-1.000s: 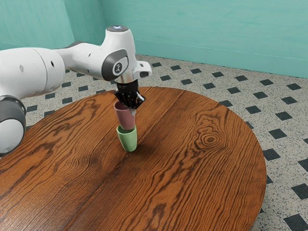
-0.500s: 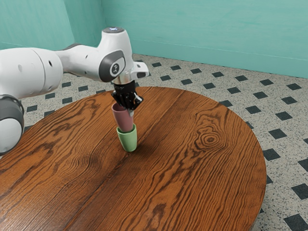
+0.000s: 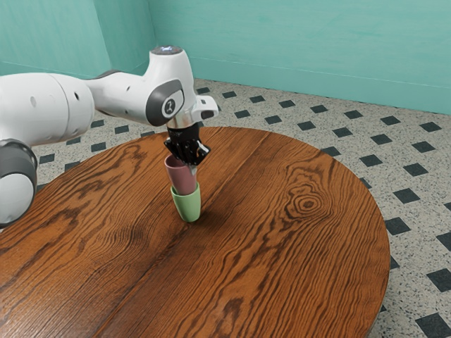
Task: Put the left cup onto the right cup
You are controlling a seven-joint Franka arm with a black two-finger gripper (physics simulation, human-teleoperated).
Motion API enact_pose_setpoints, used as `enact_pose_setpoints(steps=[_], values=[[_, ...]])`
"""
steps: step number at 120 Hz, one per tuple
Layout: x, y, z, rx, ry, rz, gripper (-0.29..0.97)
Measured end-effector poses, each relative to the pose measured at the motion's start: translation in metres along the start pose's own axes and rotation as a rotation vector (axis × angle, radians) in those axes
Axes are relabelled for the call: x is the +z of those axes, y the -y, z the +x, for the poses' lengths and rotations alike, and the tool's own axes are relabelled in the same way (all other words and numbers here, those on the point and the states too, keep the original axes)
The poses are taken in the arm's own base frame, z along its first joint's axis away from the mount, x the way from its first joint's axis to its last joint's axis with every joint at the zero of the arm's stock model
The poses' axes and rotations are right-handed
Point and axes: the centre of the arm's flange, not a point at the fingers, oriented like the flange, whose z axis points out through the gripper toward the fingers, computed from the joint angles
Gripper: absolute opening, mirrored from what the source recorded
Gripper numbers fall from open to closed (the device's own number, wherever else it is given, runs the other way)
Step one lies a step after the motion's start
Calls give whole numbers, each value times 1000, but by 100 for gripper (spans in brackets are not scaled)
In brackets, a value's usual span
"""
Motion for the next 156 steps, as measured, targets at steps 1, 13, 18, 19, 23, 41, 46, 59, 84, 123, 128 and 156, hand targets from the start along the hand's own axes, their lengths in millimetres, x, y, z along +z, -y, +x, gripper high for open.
enact_pose_setpoints(steps=[1, 13, 18, 19, 23, 41, 46, 59, 84, 123, 128, 156], values=[[0, 0, 0, 0, 0, 0, -11], [1, 0, 0, -2, -1, -5, -8], [1, 0, 0, -2, -1, -7, 2], [1, 0, 0, -2, -1, -7, 3], [1, 0, 0, -2, -1, -8, 11], [1, 0, 0, 0, -2, -9, 39], [1, 1, 0, 0, -2, -9, 44], [0, 1, 0, 1, -3, -11, 53], [-1, 3, 0, 0, -2, -10, 61], [-9, 4, -1, 0, -5, -13, 65], [-12, 4, -1, 0, -6, -14, 66], [-37, 4, -5, 2, -16, -13, 66]])
